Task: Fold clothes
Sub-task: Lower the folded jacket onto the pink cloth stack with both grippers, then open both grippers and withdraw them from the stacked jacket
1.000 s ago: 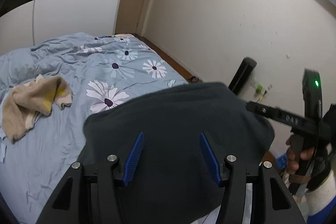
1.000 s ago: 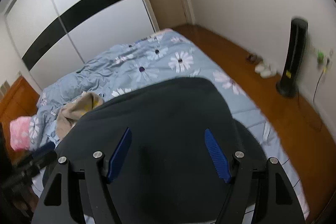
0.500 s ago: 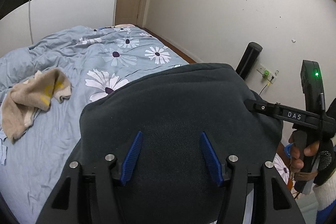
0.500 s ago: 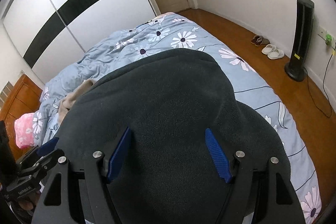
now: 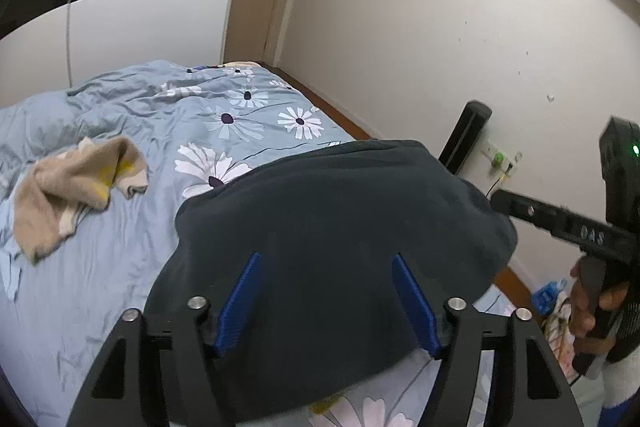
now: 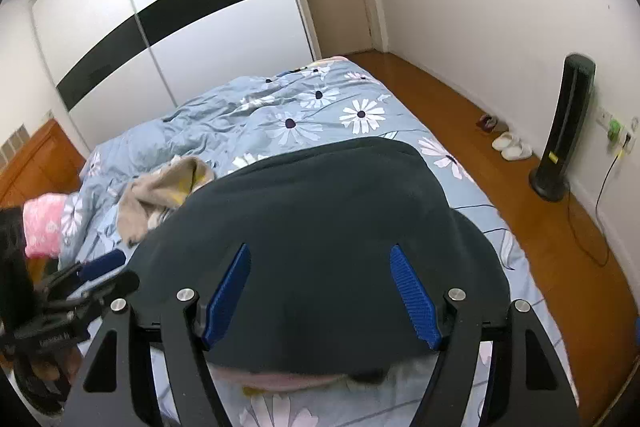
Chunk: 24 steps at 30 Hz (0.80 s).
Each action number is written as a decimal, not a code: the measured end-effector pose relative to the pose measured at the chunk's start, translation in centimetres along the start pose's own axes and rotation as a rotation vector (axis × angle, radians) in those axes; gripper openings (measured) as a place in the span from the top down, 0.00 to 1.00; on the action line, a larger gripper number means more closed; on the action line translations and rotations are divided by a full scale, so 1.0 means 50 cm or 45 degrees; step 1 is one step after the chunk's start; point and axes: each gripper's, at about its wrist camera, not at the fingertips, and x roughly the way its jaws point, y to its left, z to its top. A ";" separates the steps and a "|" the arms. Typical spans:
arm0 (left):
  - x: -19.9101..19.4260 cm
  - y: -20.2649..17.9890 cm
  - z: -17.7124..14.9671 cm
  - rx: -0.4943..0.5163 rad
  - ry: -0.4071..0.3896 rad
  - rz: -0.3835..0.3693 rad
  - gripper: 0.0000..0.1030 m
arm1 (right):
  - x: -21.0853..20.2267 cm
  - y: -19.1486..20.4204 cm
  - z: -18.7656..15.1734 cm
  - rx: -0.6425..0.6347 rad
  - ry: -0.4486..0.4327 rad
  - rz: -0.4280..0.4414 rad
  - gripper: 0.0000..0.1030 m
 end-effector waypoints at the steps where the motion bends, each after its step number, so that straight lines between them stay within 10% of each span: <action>1: -0.009 0.002 -0.011 -0.013 -0.004 -0.004 0.26 | -0.009 0.005 -0.011 0.006 -0.006 0.008 0.28; 24: -0.016 0.017 -0.208 -0.114 0.098 0.073 0.00 | 0.046 0.069 -0.194 -0.036 0.208 -0.068 0.24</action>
